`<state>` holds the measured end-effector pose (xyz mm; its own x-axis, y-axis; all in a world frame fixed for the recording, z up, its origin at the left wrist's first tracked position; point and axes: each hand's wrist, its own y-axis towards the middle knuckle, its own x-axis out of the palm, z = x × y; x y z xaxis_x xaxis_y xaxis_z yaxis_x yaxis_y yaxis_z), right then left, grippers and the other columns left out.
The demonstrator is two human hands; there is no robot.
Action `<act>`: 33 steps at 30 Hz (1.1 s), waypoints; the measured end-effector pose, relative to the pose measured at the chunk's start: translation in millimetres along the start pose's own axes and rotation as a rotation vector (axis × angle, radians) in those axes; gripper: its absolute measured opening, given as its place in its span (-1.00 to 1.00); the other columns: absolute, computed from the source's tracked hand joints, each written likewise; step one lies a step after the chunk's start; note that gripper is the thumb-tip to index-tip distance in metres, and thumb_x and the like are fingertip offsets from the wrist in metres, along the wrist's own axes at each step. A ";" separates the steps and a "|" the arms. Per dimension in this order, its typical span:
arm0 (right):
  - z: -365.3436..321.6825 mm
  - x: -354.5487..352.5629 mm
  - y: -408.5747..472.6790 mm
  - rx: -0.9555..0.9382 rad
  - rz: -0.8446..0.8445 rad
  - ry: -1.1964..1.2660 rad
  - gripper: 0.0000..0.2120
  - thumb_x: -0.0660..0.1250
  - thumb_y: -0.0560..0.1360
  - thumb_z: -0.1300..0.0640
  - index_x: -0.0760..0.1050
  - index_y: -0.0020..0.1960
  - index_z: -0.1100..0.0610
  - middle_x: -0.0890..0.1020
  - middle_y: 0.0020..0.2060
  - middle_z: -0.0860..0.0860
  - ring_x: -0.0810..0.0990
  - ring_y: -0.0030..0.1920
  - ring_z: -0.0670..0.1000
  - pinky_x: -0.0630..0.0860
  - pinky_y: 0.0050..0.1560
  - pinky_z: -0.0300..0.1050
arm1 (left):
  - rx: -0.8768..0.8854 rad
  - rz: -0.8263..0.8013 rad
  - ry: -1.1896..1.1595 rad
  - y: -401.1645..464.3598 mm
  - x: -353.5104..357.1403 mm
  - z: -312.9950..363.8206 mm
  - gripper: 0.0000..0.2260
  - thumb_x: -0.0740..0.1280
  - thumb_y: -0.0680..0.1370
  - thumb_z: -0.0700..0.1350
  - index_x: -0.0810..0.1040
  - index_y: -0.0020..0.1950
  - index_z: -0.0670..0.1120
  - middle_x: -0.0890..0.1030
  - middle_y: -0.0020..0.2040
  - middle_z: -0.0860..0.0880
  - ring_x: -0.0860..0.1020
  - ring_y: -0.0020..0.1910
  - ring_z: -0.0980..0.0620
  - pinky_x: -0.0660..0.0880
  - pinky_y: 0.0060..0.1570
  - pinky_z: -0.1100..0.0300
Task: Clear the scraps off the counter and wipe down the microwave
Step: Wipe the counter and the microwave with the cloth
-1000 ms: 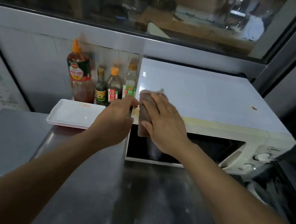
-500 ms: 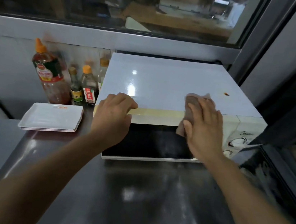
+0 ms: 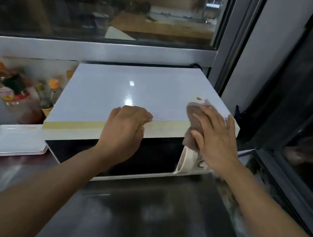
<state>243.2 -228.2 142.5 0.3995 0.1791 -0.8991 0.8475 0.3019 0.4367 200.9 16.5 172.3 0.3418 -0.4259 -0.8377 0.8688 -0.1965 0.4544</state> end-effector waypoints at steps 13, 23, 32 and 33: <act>8.8 14.5 -8.8 0.150 0.187 0.073 -0.45 0.05 0.46 -0.06 0.30 0.40 0.14 0.30 0.40 0.12 0.16 0.46 0.18 -0.01 0.48 0.16 | 0.029 -0.010 0.050 20.4 27.4 20.2 -0.65 0.12 0.44 -0.16 0.58 0.14 -0.09 0.56 0.09 -0.04 0.46 -0.03 -0.13 0.36 0.01 0.05; 19.6 16.8 -8.1 0.071 0.169 0.094 -0.48 0.09 0.43 -0.10 0.31 0.35 0.04 0.36 0.36 0.04 0.23 0.44 0.10 0.01 0.43 0.26 | 0.129 -0.068 0.203 33.7 21.8 23.1 -0.76 0.17 0.39 -0.18 0.57 -0.04 -0.16 0.49 -0.17 -0.07 0.43 -0.22 -0.13 0.34 -0.17 0.06; 42.7 31.9 -15.5 0.395 0.396 0.740 -0.62 0.09 0.61 0.12 0.21 0.42 0.04 0.27 0.37 -0.01 0.30 0.31 -0.11 0.27 0.28 -0.20 | 0.352 -0.189 0.226 64.4 20.9 20.3 -0.59 0.07 0.47 0.13 0.54 0.07 -0.08 0.49 -0.09 -0.01 0.48 -0.12 -0.06 0.36 -0.07 0.08; 42.3 33.0 -16.3 0.462 0.386 0.795 -0.63 0.07 0.62 0.10 0.20 0.43 0.02 0.30 0.36 -0.01 0.33 0.28 -0.13 0.27 0.22 -0.25 | 0.390 -0.204 0.215 66.6 22.4 18.3 -0.59 0.07 0.48 0.12 0.53 0.09 -0.09 0.49 -0.07 -0.02 0.48 -0.10 -0.07 0.38 -0.06 0.06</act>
<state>257.3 -266.8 104.4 0.4695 0.8140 -0.3420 0.8289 -0.2731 0.4881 259.8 -22.3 189.3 0.2804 -0.1598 -0.9465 0.7411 -0.5906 0.3193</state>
